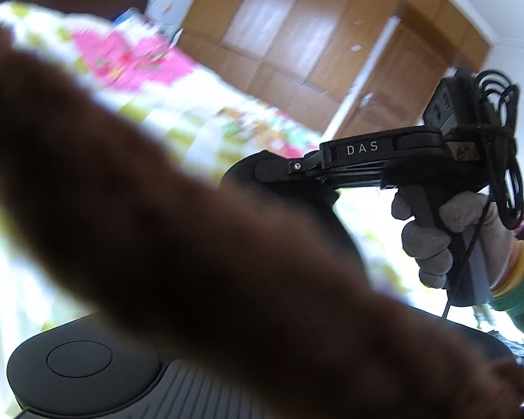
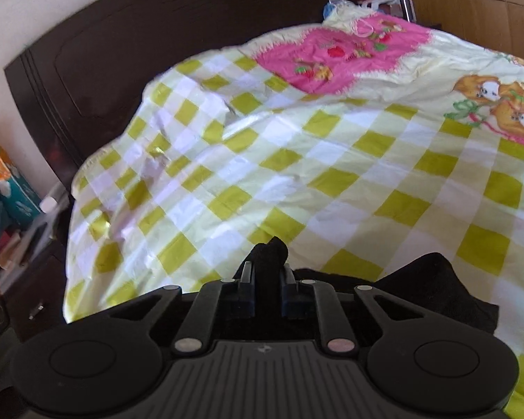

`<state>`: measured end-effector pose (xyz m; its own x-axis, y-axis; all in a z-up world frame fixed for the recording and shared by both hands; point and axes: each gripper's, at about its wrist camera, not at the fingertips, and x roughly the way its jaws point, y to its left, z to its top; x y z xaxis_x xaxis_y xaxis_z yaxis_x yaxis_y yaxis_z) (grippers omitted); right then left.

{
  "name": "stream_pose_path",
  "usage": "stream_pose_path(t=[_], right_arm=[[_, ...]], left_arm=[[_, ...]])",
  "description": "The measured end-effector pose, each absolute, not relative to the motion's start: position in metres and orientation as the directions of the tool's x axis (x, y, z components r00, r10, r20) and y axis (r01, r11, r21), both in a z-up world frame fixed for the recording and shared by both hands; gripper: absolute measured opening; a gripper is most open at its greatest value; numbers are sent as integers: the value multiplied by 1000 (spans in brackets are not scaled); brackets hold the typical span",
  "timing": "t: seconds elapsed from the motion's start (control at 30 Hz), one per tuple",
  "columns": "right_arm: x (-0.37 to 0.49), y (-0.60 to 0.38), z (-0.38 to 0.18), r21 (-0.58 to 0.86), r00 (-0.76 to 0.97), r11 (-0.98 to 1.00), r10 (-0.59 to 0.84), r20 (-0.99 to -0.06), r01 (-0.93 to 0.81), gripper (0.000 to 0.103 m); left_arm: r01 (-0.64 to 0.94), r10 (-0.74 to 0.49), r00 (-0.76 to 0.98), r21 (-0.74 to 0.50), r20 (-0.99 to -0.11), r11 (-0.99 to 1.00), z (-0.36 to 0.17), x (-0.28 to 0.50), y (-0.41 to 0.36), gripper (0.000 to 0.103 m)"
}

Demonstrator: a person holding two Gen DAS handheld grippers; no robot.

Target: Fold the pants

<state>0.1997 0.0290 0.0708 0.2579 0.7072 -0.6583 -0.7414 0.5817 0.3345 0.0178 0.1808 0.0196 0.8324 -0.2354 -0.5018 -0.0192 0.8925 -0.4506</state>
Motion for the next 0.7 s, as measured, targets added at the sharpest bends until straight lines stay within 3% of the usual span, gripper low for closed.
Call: stream_pose_path(t=[0.07, 0.17, 0.43, 0.6, 0.7], right_arm=[[209, 42, 39, 335, 237, 594, 682, -692, -731, 30], [231, 33, 25, 445, 244, 625, 716, -654, -642, 33], [241, -10, 67, 467, 431, 689, 718, -547, -554, 34], [200, -58, 92, 334, 544, 733, 670, -504, -593, 34], [181, -61, 87, 272, 516, 715, 669, -535, -644, 34]], left_arm=[[-57, -254, 807, -499, -533, 865, 4, 23, 192, 7], [-68, -250, 803, -500, -541, 863, 2, 29, 200, 11], [-48, -214, 797, -413, -564, 910, 14, 24, 191, 19], [-44, -114, 837, -274, -536, 961, 39, 12, 181, 16], [-8, -100, 870, -217, -483, 976, 57, 15, 171, 15]])
